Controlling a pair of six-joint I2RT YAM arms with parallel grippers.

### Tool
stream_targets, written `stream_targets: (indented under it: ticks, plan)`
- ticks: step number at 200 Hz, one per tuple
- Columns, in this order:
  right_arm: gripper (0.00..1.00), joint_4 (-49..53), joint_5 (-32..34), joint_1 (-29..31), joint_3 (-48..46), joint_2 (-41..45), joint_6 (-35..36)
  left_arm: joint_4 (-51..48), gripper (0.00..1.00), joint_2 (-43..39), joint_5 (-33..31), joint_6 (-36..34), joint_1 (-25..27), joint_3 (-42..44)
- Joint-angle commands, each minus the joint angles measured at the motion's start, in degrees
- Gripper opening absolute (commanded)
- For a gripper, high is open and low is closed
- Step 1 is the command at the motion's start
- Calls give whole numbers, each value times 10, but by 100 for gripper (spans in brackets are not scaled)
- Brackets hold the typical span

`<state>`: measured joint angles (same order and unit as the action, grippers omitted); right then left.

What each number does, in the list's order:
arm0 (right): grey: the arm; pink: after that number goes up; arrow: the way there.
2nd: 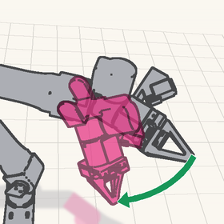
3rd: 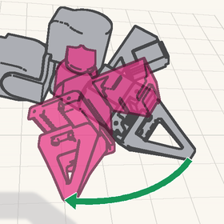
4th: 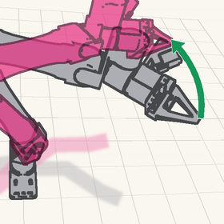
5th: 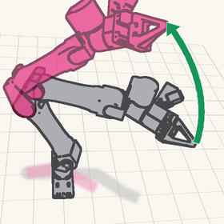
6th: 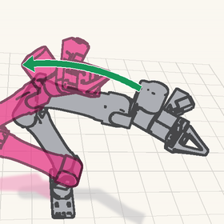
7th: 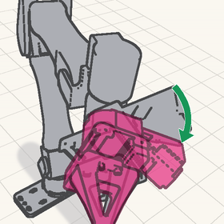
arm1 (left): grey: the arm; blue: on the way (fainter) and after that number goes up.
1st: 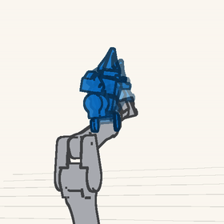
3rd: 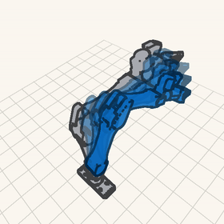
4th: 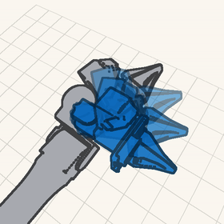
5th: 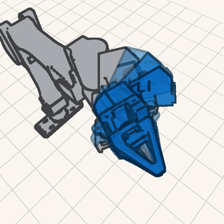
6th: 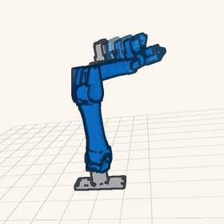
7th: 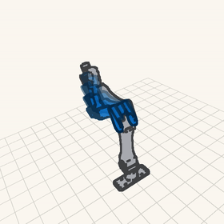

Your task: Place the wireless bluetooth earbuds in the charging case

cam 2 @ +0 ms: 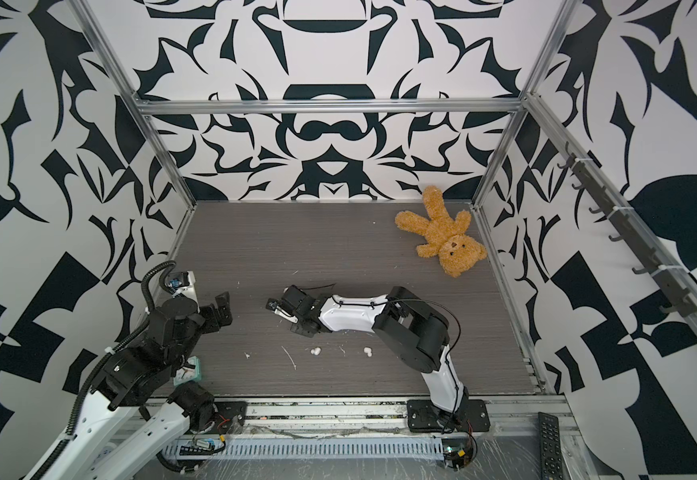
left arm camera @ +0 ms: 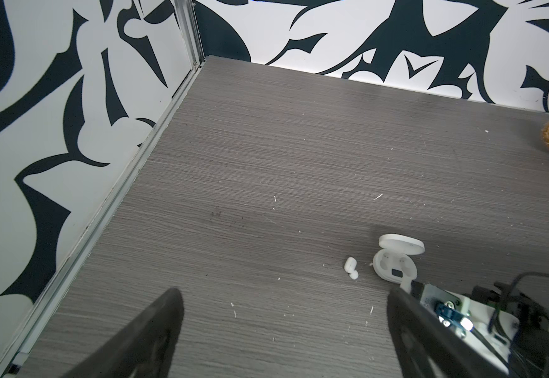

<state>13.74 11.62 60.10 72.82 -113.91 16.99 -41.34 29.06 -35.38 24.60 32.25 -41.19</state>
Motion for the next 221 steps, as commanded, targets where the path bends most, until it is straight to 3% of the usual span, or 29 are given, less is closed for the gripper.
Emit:
stream_targets:
  ticks: [1, 108, 221]
  plan:
    - [19, 40, -28, -2, 3, 25, -24, 1, 99, 0, -8, 4, -3, 5]
    - [21, 52, -125, -31, -10, 46, -77, 1, 99, -1, -7, 4, -3, 5]
    - [31, 62, -94, -31, -8, 33, -95, 1, 99, 0, -6, 4, -3, 5]
